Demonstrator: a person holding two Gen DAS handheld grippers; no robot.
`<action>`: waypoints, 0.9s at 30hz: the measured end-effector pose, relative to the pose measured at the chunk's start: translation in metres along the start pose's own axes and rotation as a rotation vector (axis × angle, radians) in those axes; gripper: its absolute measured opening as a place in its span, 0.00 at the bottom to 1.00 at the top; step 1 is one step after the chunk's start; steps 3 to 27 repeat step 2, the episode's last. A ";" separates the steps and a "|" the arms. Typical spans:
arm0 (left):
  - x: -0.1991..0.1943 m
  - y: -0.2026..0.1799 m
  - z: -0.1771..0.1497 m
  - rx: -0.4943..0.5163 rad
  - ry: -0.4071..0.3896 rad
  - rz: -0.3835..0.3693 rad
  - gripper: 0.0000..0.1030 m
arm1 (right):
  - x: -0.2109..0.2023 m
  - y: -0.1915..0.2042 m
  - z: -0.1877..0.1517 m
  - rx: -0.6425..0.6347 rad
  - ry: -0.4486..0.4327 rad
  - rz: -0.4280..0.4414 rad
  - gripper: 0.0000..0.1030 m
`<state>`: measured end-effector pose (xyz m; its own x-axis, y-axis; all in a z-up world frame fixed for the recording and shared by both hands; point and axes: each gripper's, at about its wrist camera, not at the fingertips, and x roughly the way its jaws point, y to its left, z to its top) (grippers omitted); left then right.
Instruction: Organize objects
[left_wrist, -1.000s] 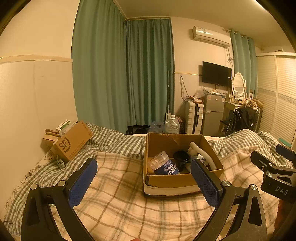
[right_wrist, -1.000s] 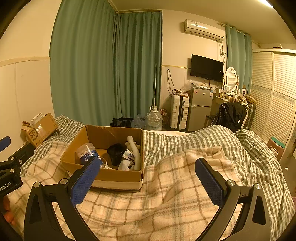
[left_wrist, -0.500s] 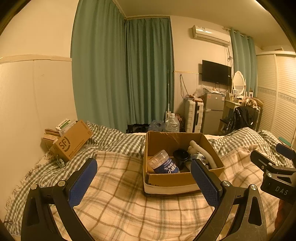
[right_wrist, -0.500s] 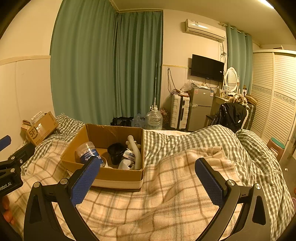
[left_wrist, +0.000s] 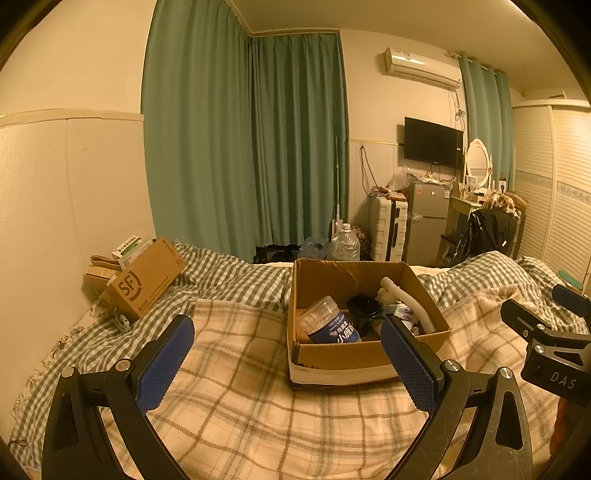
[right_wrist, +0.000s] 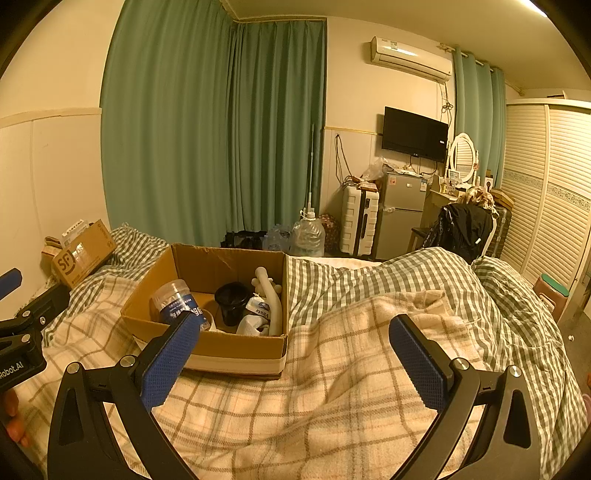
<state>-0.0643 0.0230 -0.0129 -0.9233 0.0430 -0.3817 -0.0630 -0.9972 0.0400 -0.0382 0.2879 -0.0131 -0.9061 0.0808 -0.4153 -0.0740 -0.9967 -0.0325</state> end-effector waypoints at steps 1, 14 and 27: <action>-0.001 0.000 0.000 0.002 -0.004 0.002 1.00 | 0.000 0.000 0.000 0.000 0.000 0.001 1.00; -0.001 0.000 0.000 0.003 -0.006 0.003 1.00 | -0.001 -0.001 -0.001 0.000 0.001 0.001 1.00; -0.001 0.000 0.000 0.003 -0.006 0.003 1.00 | -0.001 -0.001 -0.001 0.000 0.001 0.001 1.00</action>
